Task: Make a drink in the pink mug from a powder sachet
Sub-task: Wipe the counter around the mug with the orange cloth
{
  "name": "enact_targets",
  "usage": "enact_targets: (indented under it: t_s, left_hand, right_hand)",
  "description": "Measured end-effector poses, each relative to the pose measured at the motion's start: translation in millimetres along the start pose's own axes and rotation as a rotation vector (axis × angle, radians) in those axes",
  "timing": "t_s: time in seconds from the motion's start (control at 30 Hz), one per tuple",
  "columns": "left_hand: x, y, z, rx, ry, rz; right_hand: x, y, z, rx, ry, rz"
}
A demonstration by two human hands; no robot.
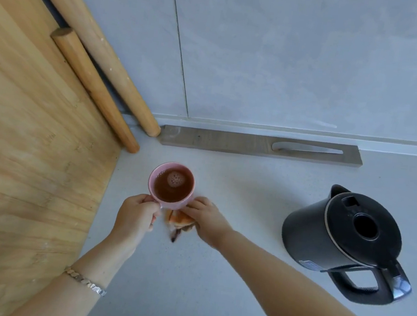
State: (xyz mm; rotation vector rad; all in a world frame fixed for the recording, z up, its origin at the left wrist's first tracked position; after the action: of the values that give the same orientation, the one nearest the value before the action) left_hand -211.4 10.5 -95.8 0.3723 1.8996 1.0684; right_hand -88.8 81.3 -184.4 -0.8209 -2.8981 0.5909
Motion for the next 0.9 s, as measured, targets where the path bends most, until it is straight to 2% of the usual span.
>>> enact_targets:
  t_s: [0.03,0.1,0.13,0.23,0.3,0.33,0.37,0.47,0.5,0.57,0.6,0.63,0.7,0.77,0.83,0.9]
  left_hand:
    - [0,0,0,-0.001,-0.003,-0.001]
    - [-1,0,-2,0.013,-0.015,-0.001]
    - [-2,-1,-3,0.021,-0.023,0.0]
    - [-4,-3,-5,0.038,-0.036,-0.002]
    - [-6,-6,-7,0.048,-0.041,-0.004]
    - [-7,-7,-7,0.049,-0.044,-0.006]
    - [-8,-8,-6,0.048,-0.044,-0.007]
    - [-11,-12,-3,0.052,-0.034,-0.004]
    - [-13,-13,-1,0.049,-0.028,-0.003]
    - [-18,-16,1,0.043,-0.019,-0.007]
    - [-20,-18,2,0.042,-0.022,-0.009]
    - [-24,-19,3,0.043,-0.03,-0.009]
    - [-30,-20,4,0.055,-0.046,-0.002]
    - [-36,-21,5,0.06,-0.051,0.005]
    - [-42,-23,7,0.062,-0.056,0.007]
    - [-48,-26,10,0.064,-0.062,0.007]
  right_hand:
    - [-7,10,-1,-0.034,0.016,-0.054]
    - [-16,41,-10,-0.025,0.176,0.044]
    - [-23,59,-22,0.0,0.258,0.168]
    - [-42,111,-39,0.186,0.42,0.777]
    - [-49,120,-34,0.244,0.392,1.074]
    - [-46,112,-37,0.262,0.403,1.094]
    - [-39,97,-37,0.265,0.387,1.025]
    - [-34,27,-12,0.128,0.141,0.561]
    - [-47,6,-1,0.099,0.12,0.376]
    - [-75,-14,12,0.0,0.061,0.147]
    - [-88,-3,13,-0.012,0.123,0.134]
    - [-98,16,11,-0.016,0.168,0.207]
    - [-113,47,-10,-0.013,0.253,0.505]
    - [-121,58,-15,0.0,0.178,0.728]
    - [-130,45,-14,0.011,0.132,0.753]
    - [-146,25,-4,0.014,0.16,0.598]
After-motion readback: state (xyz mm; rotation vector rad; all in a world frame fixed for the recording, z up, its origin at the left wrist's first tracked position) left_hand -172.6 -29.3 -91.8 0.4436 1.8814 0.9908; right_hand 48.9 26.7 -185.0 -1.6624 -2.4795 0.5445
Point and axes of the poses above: each hand's wrist, its own x-axis towards the middle knuckle, its own z-axis out of the palm, y = z × x, the point moved 5 cm from there along x, towards the middle knuckle, and after that the axes turned 6 degrees about -x, right-handed, at the moved point
